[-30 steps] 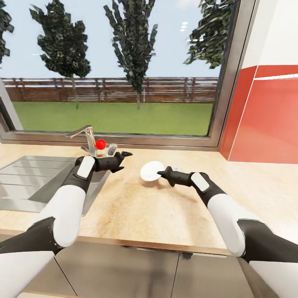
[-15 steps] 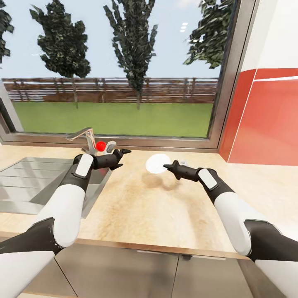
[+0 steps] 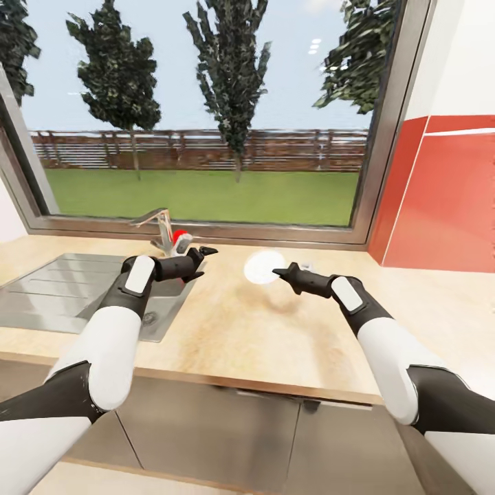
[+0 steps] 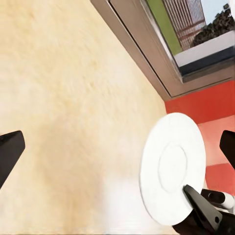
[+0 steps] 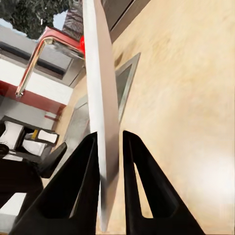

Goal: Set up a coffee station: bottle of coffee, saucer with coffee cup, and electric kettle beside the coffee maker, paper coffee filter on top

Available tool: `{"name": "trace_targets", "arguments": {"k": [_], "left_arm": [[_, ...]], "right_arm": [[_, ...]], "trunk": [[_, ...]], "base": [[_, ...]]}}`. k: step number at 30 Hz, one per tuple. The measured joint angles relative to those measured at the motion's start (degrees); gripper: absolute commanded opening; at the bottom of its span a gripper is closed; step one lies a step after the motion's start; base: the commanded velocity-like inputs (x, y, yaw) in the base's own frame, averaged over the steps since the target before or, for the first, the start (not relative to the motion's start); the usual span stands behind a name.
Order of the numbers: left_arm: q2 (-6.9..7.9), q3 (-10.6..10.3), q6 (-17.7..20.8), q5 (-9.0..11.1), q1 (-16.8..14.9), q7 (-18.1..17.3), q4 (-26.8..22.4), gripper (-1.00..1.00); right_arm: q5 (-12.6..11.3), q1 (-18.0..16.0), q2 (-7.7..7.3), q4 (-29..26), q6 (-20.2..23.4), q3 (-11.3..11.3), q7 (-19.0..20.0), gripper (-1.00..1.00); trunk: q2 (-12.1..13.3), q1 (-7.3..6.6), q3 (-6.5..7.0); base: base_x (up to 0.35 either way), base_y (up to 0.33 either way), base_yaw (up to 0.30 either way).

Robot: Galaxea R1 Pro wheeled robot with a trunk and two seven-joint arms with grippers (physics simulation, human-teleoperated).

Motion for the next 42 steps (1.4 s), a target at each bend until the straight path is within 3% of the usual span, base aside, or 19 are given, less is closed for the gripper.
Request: {"name": "trace_targets", "arguments": {"k": [8, 31, 32, 33, 37, 39, 41, 42], "left_arm": [[0.00, 0.00, 0.07, 0.01, 0.00, -0.08, 0.14, 1.00], [0.18, 0.05, 0.08, 0.00, 0.00, -1.06, 0.23, 1.00], [0.18, 0.06, 0.27, 0.02, 0.00, -2.74, 0.25, 1.00], [0.18, -0.38, 4.05, 0.29, 0.00, -14.58, 0.19, 1.00], [0.21, -1.10, 4.38, -0.17, 0.00, -18.74, 0.12, 1.00], [0.44, -3.17, 4.44, -0.29, 0.01, -23.94, 0.07, 1.00], [1.03, -6.73, 4.45, -0.38, 0.04, -28.88, -0.02, 1.00], [1.45, -10.11, 4.44, -0.38, 0.05, -32.50, -0.09, 1.00]], "right_arm": [[0.04, 0.00, -1.11, -0.02, 0.01, -0.11, -0.05, -1.00], [0.02, 0.00, -2.04, -0.02, 0.02, -0.11, -0.05, -1.00], [0.03, 0.00, -2.16, -0.02, 0.02, -0.10, -0.05, -1.00], [0.08, 0.00, -2.60, -0.02, -0.01, -0.18, -0.05, -1.00], [0.02, 0.00, -2.64, -0.02, -0.04, -0.17, -0.07, -1.00], [0.07, 0.00, -2.73, -0.02, -0.06, -0.18, -0.11, -1.00], [0.08, 0.00, -3.11, -0.02, -0.07, -0.19, -0.08, -1.00], [0.07, 0.00, -3.41, -0.02, -0.07, -0.19, -0.07, -1.00]], "trunk": [[0.00, 0.00, 0.00], [0.00, -0.03, 0.00], [0.00, -0.03, 0.00], [-0.01, -0.04, 0.01], [0.00, -0.03, 0.00], [0.00, -0.03, 0.00], [0.00, -0.03, 0.00], [-0.01, -0.03, 0.00]], "base": [[-0.324, 0.000, 0.002], [-0.172, 0.000, 0.000], [-0.002, 0.000, 0.000], [-0.001, 0.000, 0.000], [0.000, 0.000, 0.000], [0.000, 0.000, 0.000], [0.000, 0.000, 0.000], [0.000, 0.000, 0.000]]}}
